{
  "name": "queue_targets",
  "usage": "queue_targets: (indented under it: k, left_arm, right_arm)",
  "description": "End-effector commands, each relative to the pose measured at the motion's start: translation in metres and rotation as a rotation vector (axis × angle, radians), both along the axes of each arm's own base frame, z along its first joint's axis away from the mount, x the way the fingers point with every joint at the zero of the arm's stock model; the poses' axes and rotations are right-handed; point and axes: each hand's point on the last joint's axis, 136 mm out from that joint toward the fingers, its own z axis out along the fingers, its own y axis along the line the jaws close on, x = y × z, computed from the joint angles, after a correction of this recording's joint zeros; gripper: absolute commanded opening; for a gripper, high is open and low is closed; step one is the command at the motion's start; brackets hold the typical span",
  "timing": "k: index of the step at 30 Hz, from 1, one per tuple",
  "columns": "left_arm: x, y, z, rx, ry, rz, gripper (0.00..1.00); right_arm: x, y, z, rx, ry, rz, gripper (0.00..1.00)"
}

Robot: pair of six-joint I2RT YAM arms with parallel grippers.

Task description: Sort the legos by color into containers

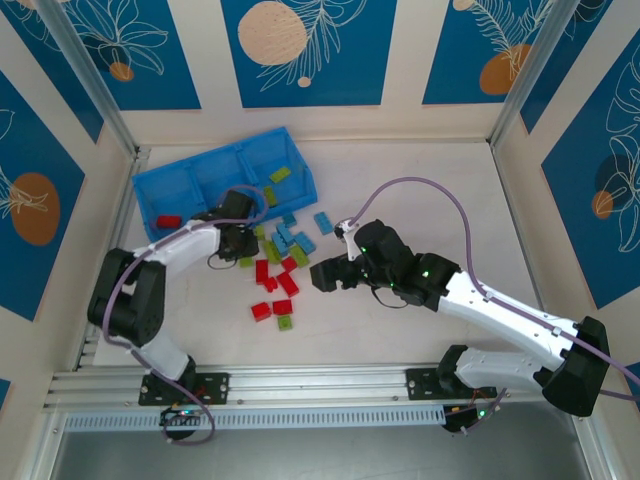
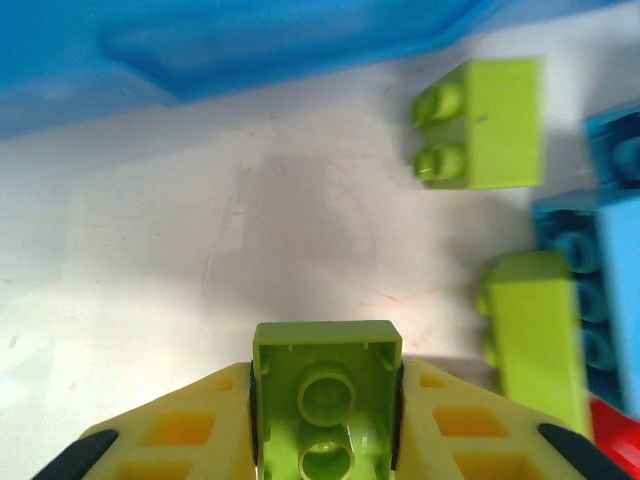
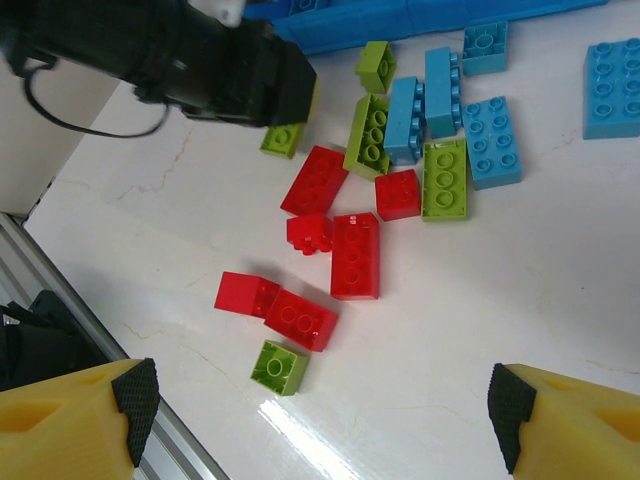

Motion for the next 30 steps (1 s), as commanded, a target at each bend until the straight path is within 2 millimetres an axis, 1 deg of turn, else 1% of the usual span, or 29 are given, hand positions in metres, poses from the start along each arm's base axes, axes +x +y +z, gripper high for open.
queue_targets:
  k: [1,2,4,5,6,8,9,11,14,15,17,18,19,20,21,22,24,25,27,28,30]
  left_arm:
    - [0.001,-0.012,0.052,-0.053,-0.115,-0.048,0.32]
    - [0.007,-0.017,0.070,-0.064,-0.163,-0.055,0.32]
    - [0.023,-0.025,0.096,-0.069,-0.242,-0.065,0.32]
    - [0.035,-0.027,0.108,-0.063,-0.286,-0.059,0.32]
    - [0.047,-0.028,0.117,-0.053,-0.320,-0.051,0.32]
    - [0.080,-0.031,0.131,-0.016,-0.397,-0.030,0.32]
    - [0.094,-0.034,0.133,0.003,-0.415,-0.026,0.32]
    - [0.127,-0.045,0.134,0.032,-0.429,-0.043,0.33]
    - [0.168,-0.058,0.132,0.066,-0.424,-0.057,0.35]
    - [0.179,-0.060,0.131,0.072,-0.429,-0.056,0.38]
    - [0.201,-0.067,0.133,0.072,-0.440,-0.060,0.48]
    - [0.207,-0.070,0.132,0.070,-0.435,-0.062,0.53]
    - [0.212,-0.073,0.137,0.067,-0.436,-0.071,0.59]
    - [0.213,-0.075,0.143,0.061,-0.436,-0.077,0.63]
    - [0.212,-0.077,0.150,0.053,-0.438,-0.079,0.64]
    - [0.208,-0.077,0.159,0.041,-0.445,-0.081,0.65]
    - [0.191,-0.079,0.176,0.014,-0.464,-0.092,0.66]
    - [0.178,-0.080,0.186,-0.002,-0.477,-0.103,0.66]
    - [0.145,-0.081,0.201,-0.029,-0.496,-0.126,0.67]
    - [0.123,-0.083,0.207,-0.047,-0.509,-0.147,0.67]
    - [0.079,-0.082,0.210,-0.066,-0.512,-0.186,0.67]
  right_arm:
    - [0.001,-0.001,0.012,0.037,-0.006,-0.026,0.88]
    - [0.001,-0.002,0.012,0.038,-0.007,-0.032,0.88]
    - [0.004,-0.003,0.014,0.040,-0.016,-0.045,0.88]
    - [0.005,-0.003,0.014,0.041,-0.020,-0.050,0.88]
    - [0.006,-0.003,0.015,0.042,-0.024,-0.055,0.88]
    - [0.008,-0.003,0.016,0.045,-0.028,-0.063,0.88]
    - [0.008,-0.003,0.016,0.045,-0.029,-0.066,0.88]
    - [0.008,-0.004,0.015,0.043,-0.026,-0.072,0.88]
    - [0.008,-0.007,0.011,0.030,-0.020,-0.081,0.88]
    - [0.008,-0.008,0.010,0.026,-0.017,-0.084,0.88]
    - [0.008,-0.010,0.008,0.022,-0.014,-0.093,0.88]
    - [0.007,-0.011,0.008,0.020,-0.013,-0.092,0.88]
    - [0.007,-0.013,0.007,0.015,-0.014,-0.094,0.88]
    - [0.007,-0.014,0.007,0.012,-0.015,-0.100,0.88]
    - [0.007,-0.016,0.006,0.006,-0.015,-0.105,0.88]
    - [0.008,-0.018,0.005,0.000,-0.018,-0.113,0.88]
    - [0.010,-0.022,0.002,-0.010,-0.020,-0.130,0.88]
    - [0.011,-0.023,0.000,-0.016,-0.021,-0.138,0.88]
    - [0.014,-0.025,-0.006,-0.031,-0.016,-0.153,0.88]
    - [0.016,-0.025,-0.009,-0.037,-0.007,-0.161,0.88]
    - [0.017,-0.021,-0.015,-0.044,0.019,-0.158,0.88]
